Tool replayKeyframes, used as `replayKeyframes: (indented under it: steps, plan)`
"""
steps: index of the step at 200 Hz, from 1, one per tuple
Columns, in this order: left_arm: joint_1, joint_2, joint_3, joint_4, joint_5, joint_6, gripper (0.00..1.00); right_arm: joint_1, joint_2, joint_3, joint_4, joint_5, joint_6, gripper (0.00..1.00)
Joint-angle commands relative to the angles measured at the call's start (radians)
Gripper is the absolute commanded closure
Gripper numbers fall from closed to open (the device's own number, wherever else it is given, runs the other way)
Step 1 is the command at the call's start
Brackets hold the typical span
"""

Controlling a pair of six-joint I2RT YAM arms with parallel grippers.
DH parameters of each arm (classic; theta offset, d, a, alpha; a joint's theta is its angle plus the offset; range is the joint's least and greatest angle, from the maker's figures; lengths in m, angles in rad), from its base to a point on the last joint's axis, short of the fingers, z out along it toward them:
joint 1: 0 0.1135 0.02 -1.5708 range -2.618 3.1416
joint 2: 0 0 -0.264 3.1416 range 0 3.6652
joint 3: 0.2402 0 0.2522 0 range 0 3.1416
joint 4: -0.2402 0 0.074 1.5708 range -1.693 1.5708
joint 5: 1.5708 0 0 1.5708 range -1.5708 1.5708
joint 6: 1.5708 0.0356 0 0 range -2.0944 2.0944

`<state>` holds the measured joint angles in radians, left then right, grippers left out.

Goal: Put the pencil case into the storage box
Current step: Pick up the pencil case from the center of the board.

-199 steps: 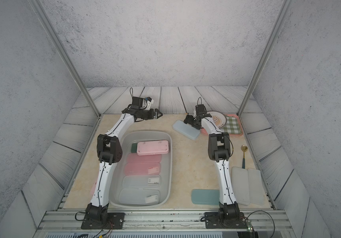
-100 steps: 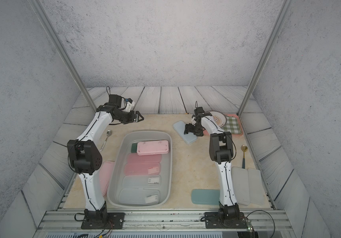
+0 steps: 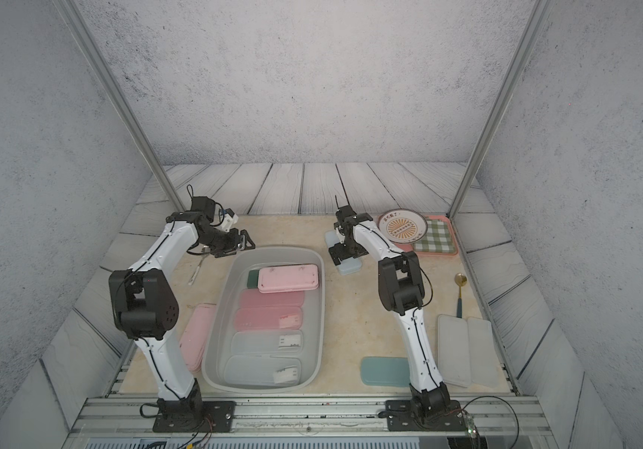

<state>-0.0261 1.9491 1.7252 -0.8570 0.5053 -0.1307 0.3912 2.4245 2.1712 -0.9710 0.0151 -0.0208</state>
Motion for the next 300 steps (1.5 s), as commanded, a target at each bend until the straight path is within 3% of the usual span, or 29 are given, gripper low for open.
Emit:
replayKeyframes:
  steps: [1, 26, 81, 123, 182, 225, 245, 285, 300]
  plan:
    - [0.017, -0.052, -0.004, -0.010, -0.011, 0.010, 0.16, 0.021, -0.001, -0.007, -0.040, 0.075, -0.040, 0.01]
    - [0.020, -0.057, -0.010, -0.011, -0.018, 0.013, 0.16, 0.037, 0.011, -0.014, -0.064, 0.145, -0.033, 0.01]
    - [0.022, -0.071, -0.025, -0.008, -0.031, 0.022, 0.16, 0.037, 0.029, -0.031, -0.024, 0.105, -0.010, 0.01]
    - [0.022, -0.106, -0.057, 0.000, -0.053, 0.032, 0.16, 0.036, 0.027, -0.041, 0.040, 0.126, 0.039, 0.13]
    - [0.022, -0.172, -0.112, 0.006, -0.098, 0.067, 0.15, 0.037, -0.213, -0.236, 0.123, 0.087, 0.067, 0.18]
    - [0.022, -0.198, -0.135, 0.019, -0.093, 0.066, 0.15, 0.036, -0.350, -0.363, 0.069, 0.008, 0.095, 0.17]
    - [0.022, -0.212, -0.156, 0.029, -0.083, 0.058, 0.14, 0.033, -0.404, -0.444, 0.107, 0.037, 0.117, 0.14]
    - [0.021, -0.240, -0.192, 0.047, -0.050, 0.056, 0.14, 0.021, -0.371, -0.356, 0.164, 0.047, 0.150, 0.01]
    - [0.019, -0.240, -0.183, 0.051, -0.040, 0.062, 0.14, 0.010, -0.323, -0.323, 0.224, 0.080, 0.146, 0.01]
